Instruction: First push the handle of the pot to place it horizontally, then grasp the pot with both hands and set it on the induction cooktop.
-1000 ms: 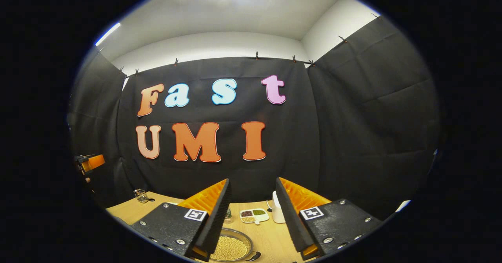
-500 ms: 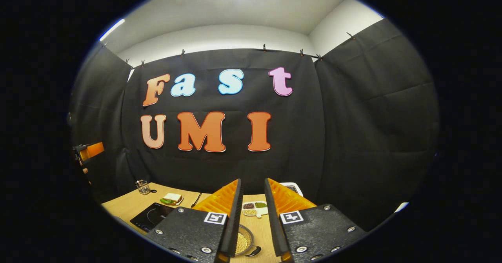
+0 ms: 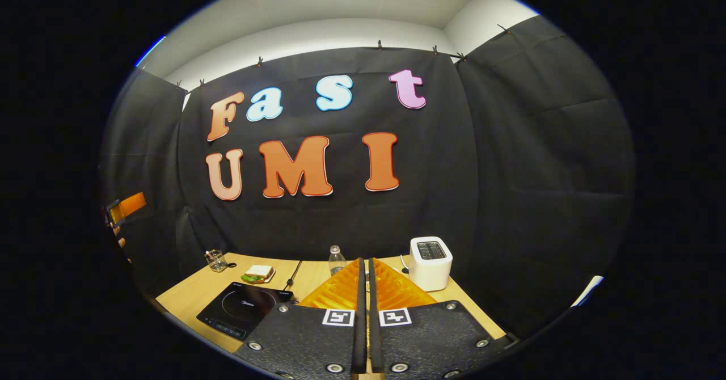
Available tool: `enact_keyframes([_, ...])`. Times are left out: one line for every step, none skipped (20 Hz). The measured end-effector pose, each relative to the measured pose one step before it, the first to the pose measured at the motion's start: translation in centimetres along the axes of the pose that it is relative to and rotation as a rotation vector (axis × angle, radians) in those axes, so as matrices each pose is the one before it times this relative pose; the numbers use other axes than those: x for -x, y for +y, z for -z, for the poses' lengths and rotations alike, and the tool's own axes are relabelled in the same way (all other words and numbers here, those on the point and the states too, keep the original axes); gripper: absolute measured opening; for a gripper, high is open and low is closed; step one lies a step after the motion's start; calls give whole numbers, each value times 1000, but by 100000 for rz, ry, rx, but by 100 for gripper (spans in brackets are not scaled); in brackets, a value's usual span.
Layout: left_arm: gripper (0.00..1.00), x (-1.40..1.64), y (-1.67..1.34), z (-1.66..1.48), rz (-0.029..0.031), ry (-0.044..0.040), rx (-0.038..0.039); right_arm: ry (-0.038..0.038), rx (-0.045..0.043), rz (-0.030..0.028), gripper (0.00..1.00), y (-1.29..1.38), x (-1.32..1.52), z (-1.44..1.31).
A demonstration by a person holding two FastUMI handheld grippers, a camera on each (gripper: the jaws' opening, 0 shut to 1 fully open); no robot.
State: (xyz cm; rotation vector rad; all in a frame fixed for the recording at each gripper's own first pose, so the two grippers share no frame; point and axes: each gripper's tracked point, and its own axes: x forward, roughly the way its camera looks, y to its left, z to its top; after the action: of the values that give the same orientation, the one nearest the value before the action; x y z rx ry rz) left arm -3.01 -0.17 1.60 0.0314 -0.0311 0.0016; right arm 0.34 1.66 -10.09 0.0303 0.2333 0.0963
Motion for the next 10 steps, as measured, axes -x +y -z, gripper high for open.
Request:
enact_keyframes([98, 61, 116, -28, -184, 14, -78, 1361, 585, 1142, 0, -300, -71, 798])
enact_keyframes([99, -75, -30, 42, -55, 118, 36, 1339, 339, 818, 0, -186, -144, 704])
enact_keyframes([99, 33, -31, 144, 31, 177, 183, 1659, 169, 241, 0, -136, -122, 881])
enact_keyframes([99, -17, 6, 97, 109, 371, 198, 1763, -132, 64, 0, -40, -139, 933])
enact_keyframes([99, 55, 11, 224, 119, 783, 280, 1911, -174, 110, 0, -173, -148, 972])
enact_keyframes([99, -132, -108, 215, 232, 672, 303, 2166, 29, 104, 0, -128, -143, 966])
enact_keyframes([99, -48, 0, 185, 115, 746, 384, 2173, 65, 307, 0, -182, -231, 1111])
enact_keyframes([99, -65, 32, 116, 63, 591, 334, 2029, 70, 333, 0, -211, -229, 903])
enact_keyframes([99, -88, 44, 142, -154, 562, 298, 1853, 312, 460, 0, -204, -191, 950])
enact_keyframes([99, -77, 186, 62, -316, 510, 387, 1940, 338, 943, 0, -344, -333, 916])
